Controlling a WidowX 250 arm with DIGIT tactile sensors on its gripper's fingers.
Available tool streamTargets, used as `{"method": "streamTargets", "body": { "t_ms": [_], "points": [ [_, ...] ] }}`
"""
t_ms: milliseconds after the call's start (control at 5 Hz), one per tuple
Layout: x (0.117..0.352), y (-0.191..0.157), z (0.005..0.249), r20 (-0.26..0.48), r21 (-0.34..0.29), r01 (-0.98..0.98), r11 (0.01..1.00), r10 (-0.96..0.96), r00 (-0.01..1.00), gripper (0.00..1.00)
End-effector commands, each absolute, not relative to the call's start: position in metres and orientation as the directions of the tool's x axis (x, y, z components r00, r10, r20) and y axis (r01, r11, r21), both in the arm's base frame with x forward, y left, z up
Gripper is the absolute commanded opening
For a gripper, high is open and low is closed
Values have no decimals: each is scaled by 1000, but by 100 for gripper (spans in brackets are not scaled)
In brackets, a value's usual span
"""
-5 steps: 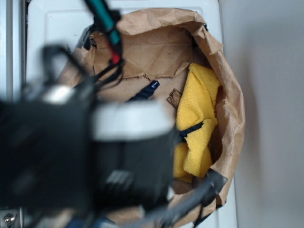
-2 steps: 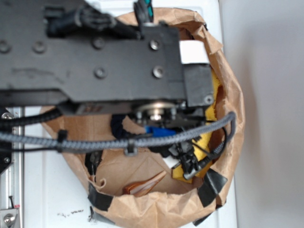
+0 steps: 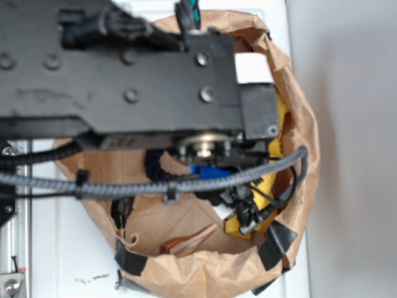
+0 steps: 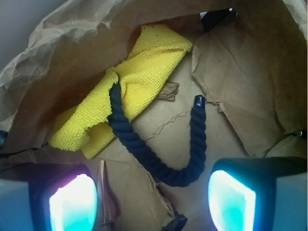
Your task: Grab the blue rope.
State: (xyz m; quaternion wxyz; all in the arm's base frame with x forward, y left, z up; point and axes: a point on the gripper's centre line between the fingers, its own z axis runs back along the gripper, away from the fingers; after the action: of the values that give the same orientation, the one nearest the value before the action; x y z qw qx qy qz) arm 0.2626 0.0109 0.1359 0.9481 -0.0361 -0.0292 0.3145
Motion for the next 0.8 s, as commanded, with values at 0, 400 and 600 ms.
{"method": "streamTargets", "body": {
  "t_ms": [0,400,600],
  "points": [
    [269,31,126,29,-106,-631,769,636,771,100],
    [263,41,92,106,-67,-626,777,629,770,100],
    [260,49,84,126,-65,-634,771,636,761,100]
  ]
}}
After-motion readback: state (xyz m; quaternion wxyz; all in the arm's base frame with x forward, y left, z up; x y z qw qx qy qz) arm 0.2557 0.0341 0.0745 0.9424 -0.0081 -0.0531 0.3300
